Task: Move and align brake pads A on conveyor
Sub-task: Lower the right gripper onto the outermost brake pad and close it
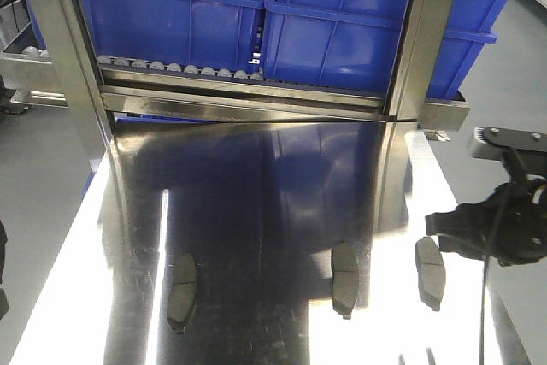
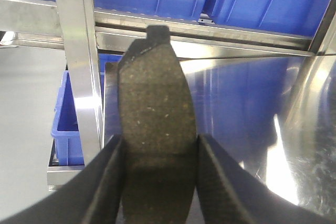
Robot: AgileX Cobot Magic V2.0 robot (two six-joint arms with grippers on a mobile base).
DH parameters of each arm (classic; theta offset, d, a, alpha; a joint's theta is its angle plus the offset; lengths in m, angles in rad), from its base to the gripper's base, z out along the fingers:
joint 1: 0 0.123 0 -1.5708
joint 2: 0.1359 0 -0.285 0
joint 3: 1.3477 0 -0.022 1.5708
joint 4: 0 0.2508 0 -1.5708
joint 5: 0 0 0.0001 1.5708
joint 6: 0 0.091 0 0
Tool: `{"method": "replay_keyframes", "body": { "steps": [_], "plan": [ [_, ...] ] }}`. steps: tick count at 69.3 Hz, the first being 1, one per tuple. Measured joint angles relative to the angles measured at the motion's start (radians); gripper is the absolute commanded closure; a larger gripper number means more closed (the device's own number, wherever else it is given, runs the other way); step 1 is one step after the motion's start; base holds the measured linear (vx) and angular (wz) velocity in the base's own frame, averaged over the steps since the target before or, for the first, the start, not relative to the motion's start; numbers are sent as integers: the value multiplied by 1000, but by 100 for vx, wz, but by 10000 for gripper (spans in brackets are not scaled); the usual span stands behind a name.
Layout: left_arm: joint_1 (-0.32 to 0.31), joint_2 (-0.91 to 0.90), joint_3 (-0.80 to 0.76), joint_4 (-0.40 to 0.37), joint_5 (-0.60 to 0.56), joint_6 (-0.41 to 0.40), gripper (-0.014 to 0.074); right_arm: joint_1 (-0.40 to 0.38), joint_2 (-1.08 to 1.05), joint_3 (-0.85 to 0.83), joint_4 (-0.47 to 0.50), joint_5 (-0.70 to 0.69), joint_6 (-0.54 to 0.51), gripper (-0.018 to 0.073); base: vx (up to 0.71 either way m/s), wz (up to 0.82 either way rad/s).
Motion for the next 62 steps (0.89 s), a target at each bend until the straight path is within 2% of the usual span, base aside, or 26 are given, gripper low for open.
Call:
{"method": "replay_keyframes", "body": {
  "steps": [7, 20, 42, 62],
  "plan": [
    [0, 0, 0, 0, 0, 0, 602, 0, 125, -49, -36, 20, 45, 146, 0, 0],
    [0, 0, 0, 0, 0, 0, 602, 0, 292, -123, -54, 32, 66, 80, 0, 0],
    [0, 0, 0, 0, 0, 0, 602, 0, 469, -254, -138, 106, 107, 78, 0, 0],
    [0, 0, 0, 0, 0, 0, 602, 0, 552, -353, -145, 186, 107, 102, 0, 0]
  ]
}}
